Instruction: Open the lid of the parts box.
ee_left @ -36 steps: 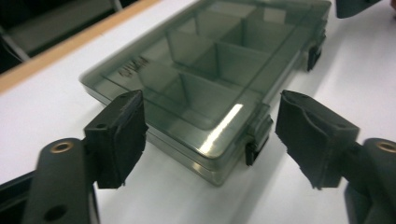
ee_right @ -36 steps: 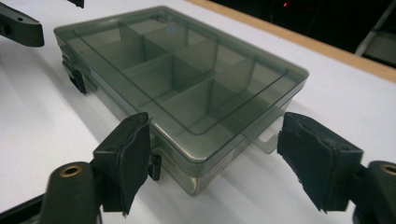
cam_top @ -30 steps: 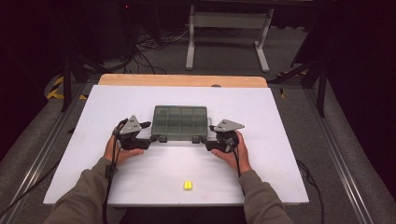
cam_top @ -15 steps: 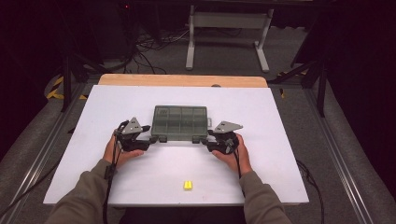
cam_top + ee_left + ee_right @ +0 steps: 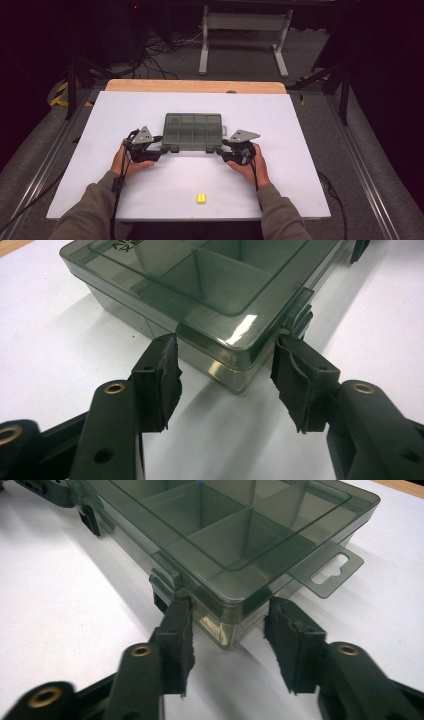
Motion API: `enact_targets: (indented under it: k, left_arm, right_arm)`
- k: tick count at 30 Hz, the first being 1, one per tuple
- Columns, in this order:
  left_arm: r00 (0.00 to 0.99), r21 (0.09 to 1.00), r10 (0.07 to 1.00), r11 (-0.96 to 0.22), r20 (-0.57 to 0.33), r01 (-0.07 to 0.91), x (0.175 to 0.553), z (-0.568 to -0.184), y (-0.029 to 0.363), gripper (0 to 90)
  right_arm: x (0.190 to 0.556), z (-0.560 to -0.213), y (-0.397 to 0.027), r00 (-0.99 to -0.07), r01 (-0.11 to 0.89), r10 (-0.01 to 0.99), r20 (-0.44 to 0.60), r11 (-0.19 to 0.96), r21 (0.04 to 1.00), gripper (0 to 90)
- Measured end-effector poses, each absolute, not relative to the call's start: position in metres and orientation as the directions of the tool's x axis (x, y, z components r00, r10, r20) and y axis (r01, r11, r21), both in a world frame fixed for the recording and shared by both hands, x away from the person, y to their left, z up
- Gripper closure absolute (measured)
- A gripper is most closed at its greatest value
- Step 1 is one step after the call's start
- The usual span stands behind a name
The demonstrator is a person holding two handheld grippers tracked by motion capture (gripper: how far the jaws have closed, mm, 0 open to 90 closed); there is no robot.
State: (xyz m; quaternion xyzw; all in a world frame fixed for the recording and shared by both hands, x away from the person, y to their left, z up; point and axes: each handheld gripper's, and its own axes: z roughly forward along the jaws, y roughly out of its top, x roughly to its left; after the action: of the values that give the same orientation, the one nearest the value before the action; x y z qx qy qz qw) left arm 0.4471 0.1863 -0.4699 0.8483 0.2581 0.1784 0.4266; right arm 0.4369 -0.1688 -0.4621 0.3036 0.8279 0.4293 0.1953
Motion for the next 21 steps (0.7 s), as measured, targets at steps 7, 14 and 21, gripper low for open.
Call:
enact_targets:
  k: [7,14,21]
  left_arm:
    - [0.803,0.813,0.590,-0.507,0.085,0.286,0.4470,-0.4701,0.1859,45.0]
    - [0.803,0.813,0.590,-0.507,0.085,0.287,0.4472,-0.4702,0.1859,45.2]
    - [0.801,0.809,0.593,-0.512,0.088,0.290,0.4474,-0.4705,0.1851,45.6]
  right_arm:
    - [0.4370,-0.4612,-0.1715,-0.742,0.331,0.669,-0.048,0.428,0.841,53.0]
    - [0.4371,-0.4614,-0.1715,-0.743,0.331,0.668,-0.050,0.431,0.839,53.1]
    - [0.4366,-0.4615,-0.1712,-0.742,0.330,0.668,-0.054,0.435,0.838,53.3]
